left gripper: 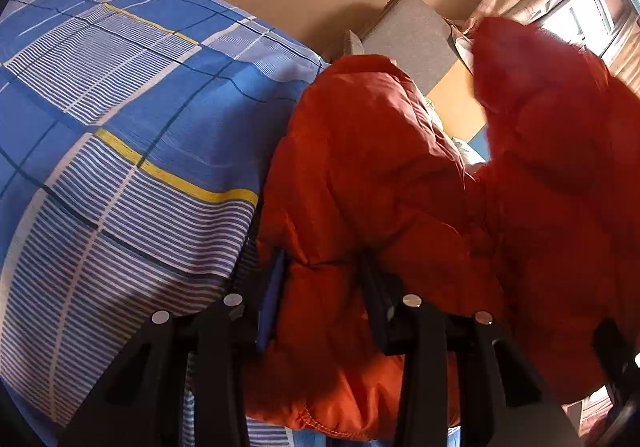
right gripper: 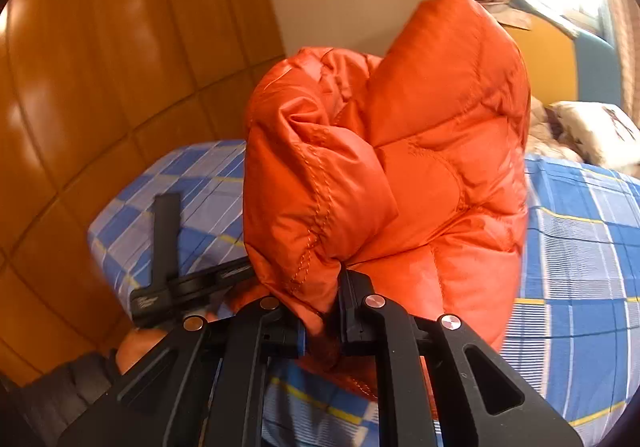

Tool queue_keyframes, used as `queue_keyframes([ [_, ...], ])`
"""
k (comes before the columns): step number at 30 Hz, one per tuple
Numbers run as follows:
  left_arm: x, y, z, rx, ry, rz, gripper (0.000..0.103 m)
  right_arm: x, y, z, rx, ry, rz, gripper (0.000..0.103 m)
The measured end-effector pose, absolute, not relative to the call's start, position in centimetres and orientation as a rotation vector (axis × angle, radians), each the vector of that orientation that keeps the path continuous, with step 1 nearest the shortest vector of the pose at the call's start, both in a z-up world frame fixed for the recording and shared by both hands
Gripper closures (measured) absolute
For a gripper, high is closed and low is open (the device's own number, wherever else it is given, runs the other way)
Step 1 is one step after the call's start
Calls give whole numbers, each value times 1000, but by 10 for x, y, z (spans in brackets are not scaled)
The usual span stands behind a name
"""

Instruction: Fold large clothes

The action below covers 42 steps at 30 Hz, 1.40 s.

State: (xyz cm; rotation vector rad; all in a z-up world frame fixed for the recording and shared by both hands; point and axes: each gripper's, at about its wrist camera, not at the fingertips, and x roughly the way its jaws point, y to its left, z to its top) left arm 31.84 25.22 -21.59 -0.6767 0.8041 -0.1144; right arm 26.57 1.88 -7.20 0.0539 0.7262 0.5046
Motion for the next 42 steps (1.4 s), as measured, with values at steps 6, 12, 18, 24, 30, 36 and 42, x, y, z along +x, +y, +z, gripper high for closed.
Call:
queue_keyframes([
  [6,318,255,-219,-710,796,-119,68,272,46,-99,37,797,550,93],
  [12,317,251,-215,-683,799,-88,69,280,48,-104,72,819,532,93],
  [18,319,244,-208,-588,810,-83,68,281,45,-103,96,822,506,93],
  [24,327,240,-204,-521,817,-97,68,279,58,-107,75,821,480,93],
  [30,336,247,-206,-483,824,-100,68,281,79,-123,15,831,470,93],
  [36,321,267,-210,-528,822,-106,50,284,78,-131,29,843,482,93],
  [42,283,290,-205,-658,751,-146,48,280,72,-128,57,830,498,84],
])
